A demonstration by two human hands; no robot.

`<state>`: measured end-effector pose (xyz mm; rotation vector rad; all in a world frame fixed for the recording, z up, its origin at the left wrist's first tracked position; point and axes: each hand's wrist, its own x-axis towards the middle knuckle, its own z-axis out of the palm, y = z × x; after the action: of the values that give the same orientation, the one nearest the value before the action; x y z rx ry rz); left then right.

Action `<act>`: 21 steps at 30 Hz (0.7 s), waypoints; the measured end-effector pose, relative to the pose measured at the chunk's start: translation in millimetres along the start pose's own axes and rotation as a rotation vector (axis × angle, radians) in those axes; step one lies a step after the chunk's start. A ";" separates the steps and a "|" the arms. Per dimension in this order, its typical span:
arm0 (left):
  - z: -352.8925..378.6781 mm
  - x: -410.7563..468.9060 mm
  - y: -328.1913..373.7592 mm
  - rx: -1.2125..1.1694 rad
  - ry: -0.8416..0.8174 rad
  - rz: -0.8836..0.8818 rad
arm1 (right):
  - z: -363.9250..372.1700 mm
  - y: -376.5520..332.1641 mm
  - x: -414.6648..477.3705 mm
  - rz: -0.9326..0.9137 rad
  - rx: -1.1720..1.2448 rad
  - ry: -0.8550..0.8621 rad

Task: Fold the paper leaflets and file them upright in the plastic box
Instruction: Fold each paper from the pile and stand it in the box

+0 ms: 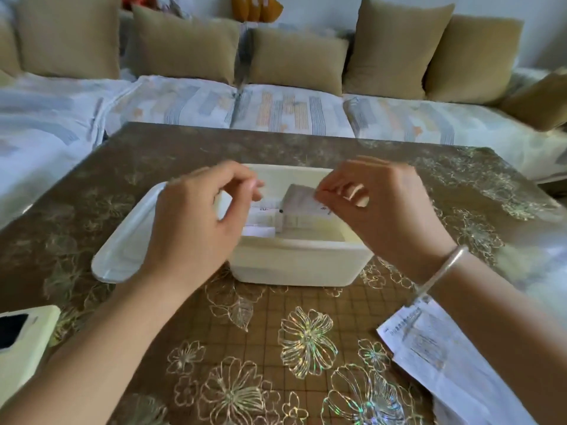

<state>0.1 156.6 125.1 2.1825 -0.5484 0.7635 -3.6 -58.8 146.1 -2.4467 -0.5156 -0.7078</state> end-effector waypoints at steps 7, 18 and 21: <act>32.9 48.0 -42.0 0.198 -0.142 -0.095 | 61.3 27.7 61.4 0.046 -0.274 -0.411; 47.1 39.3 -70.3 0.135 -0.114 -0.289 | 113.1 30.3 75.4 -0.032 -0.465 -0.509; 48.3 38.9 -74.9 0.114 -0.113 -0.294 | 121.6 24.8 78.8 -0.053 -0.493 -0.549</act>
<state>89.3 161.3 86.7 2.3539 -0.2346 0.5266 116.2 9.4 94.7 -3.1181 -0.6731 -0.1734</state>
